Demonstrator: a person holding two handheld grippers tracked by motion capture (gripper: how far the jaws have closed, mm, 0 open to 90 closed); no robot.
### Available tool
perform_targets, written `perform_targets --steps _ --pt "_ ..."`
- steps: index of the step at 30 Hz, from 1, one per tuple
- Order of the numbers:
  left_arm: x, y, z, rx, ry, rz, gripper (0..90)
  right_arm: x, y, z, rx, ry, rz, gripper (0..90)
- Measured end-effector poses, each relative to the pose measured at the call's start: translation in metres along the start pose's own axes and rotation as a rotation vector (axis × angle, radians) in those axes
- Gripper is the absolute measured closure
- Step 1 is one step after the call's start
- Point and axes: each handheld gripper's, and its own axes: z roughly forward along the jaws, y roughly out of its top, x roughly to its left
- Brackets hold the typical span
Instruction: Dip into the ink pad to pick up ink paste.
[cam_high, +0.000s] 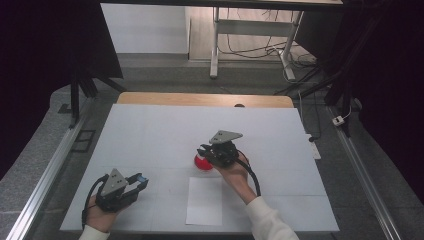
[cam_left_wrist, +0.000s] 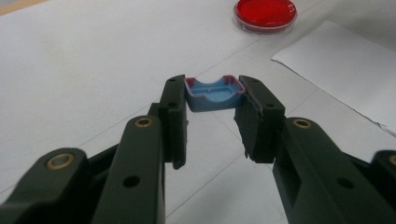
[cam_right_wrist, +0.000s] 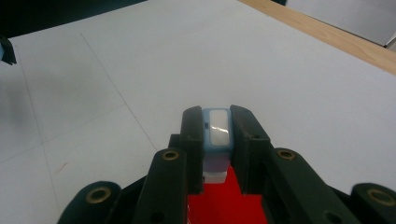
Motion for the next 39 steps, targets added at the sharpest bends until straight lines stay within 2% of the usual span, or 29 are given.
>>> perform_targets --steps 14,30,39 --pt "0.0 0.0 0.001 0.003 -0.004 0.0 64.4 0.003 -0.006 0.013 0.079 -0.012 -0.035 75.9" --pt "0.001 -0.001 0.001 0.005 -0.004 -0.002 64.4 0.001 -0.012 0.02 0.114 -0.027 -0.04 75.9" --pt "0.001 -0.001 0.001 0.005 -0.005 -0.001 64.3 0.001 -0.013 0.021 0.109 -0.025 -0.036 75.9"
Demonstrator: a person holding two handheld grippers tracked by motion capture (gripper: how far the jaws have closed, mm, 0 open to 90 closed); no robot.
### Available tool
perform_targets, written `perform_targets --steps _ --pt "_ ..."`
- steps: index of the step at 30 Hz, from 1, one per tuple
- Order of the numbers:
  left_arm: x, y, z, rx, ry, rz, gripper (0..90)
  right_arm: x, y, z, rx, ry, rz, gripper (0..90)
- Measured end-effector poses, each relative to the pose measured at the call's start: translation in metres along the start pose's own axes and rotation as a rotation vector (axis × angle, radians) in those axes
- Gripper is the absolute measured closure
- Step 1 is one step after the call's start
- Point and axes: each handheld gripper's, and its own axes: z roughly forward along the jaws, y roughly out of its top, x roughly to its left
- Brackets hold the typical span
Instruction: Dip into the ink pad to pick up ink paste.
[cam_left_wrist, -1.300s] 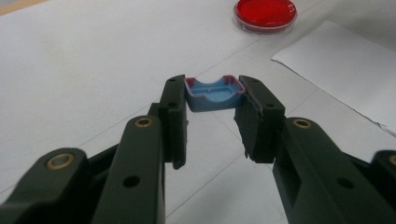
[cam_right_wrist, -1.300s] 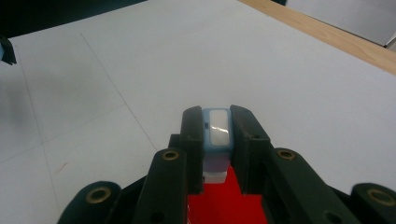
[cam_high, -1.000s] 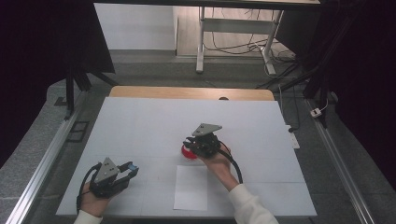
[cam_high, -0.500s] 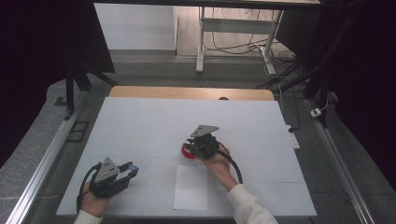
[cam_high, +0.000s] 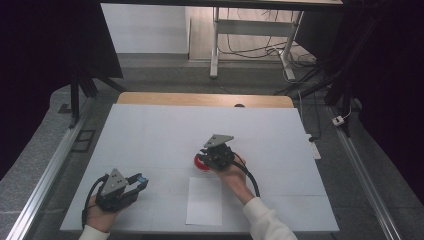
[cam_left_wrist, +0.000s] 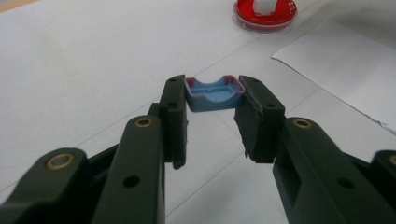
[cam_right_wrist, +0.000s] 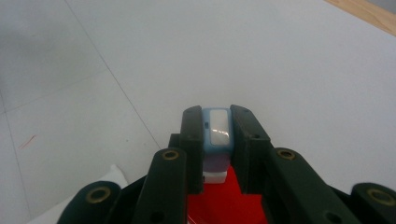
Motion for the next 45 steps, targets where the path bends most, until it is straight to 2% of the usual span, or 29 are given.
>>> perform_targets --steps 15,33,45 --pt "-0.0004 0.0 0.0003 0.002 0.0 0.001 64.4 0.0017 -0.0002 0.0019 0.036 -0.013 -0.013 76.1" --pt "0.0 0.0001 -0.0002 -0.001 0.003 -0.001 64.4 0.0023 0.0006 -0.0007 0.022 -0.021 -0.018 76.0" --pt "0.0 0.0003 -0.0003 -0.002 0.003 0.001 64.3 0.0009 0.0004 -0.0029 0.013 -0.011 -0.003 75.9"
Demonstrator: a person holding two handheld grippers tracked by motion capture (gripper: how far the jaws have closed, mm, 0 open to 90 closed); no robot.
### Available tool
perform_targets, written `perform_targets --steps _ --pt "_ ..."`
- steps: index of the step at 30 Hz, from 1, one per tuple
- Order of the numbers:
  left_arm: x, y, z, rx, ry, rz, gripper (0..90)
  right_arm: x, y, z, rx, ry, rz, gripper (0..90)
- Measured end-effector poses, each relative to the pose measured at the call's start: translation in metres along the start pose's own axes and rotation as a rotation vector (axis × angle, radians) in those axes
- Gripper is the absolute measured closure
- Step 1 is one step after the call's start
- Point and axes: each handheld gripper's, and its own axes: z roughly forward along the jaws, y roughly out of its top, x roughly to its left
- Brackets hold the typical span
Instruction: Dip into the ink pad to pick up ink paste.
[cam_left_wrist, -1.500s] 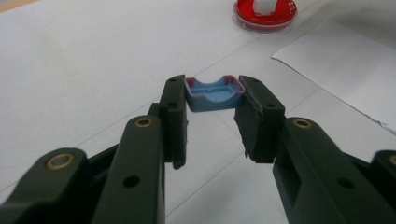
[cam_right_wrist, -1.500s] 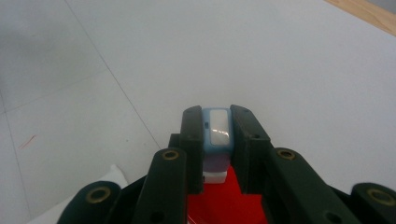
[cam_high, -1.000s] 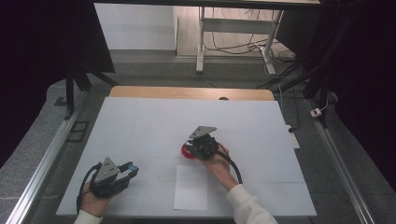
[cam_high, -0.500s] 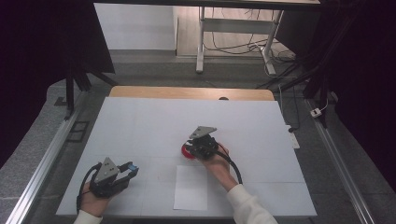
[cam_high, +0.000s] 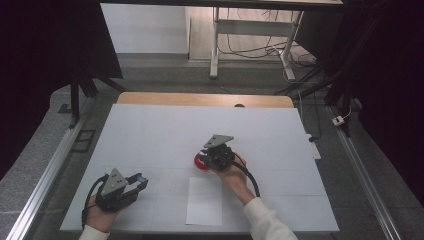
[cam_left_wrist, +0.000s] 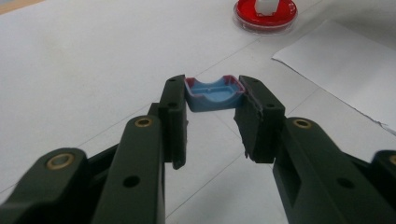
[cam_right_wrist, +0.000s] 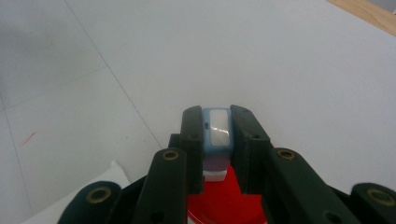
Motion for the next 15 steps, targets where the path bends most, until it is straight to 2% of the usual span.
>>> perform_targets --steps 15 --pt "0.0 0.0 0.001 0.001 -0.002 0.002 64.3 -0.002 0.002 -0.015 -0.066 0.007 0.037 75.9"
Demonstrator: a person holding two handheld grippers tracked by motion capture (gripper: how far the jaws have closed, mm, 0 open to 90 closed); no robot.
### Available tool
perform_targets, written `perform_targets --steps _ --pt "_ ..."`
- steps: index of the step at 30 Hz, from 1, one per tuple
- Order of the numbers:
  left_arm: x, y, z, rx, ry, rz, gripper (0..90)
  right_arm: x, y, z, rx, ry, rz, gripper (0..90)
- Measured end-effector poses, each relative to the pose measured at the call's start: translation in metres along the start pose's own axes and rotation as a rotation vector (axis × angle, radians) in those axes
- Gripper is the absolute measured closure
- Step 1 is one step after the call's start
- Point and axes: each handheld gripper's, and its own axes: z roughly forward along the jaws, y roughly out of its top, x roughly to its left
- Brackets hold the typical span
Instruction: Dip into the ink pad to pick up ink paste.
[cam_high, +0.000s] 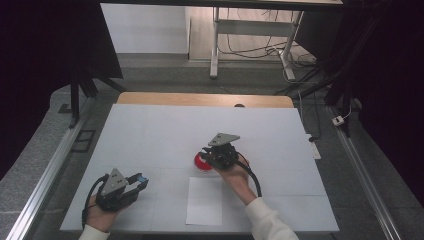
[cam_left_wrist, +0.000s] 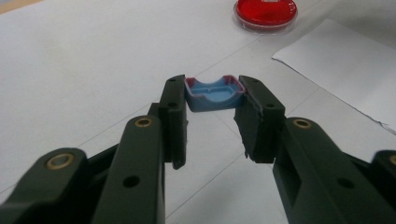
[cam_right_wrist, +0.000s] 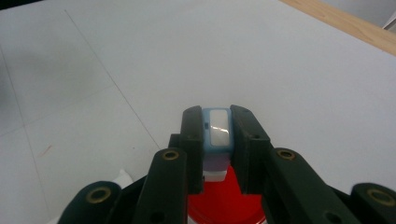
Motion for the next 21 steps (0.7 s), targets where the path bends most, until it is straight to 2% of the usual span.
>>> perform_targets --steps 5,21 --pt "0.0 0.0 0.0 0.002 0.001 0.0 64.3 -0.001 -0.001 -0.008 -0.036 0.013 0.024 75.9" --pt "0.0 0.0 0.0 -0.002 0.0 -0.002 64.3 -0.006 -0.005 -0.033 -0.098 0.021 0.06 75.9"
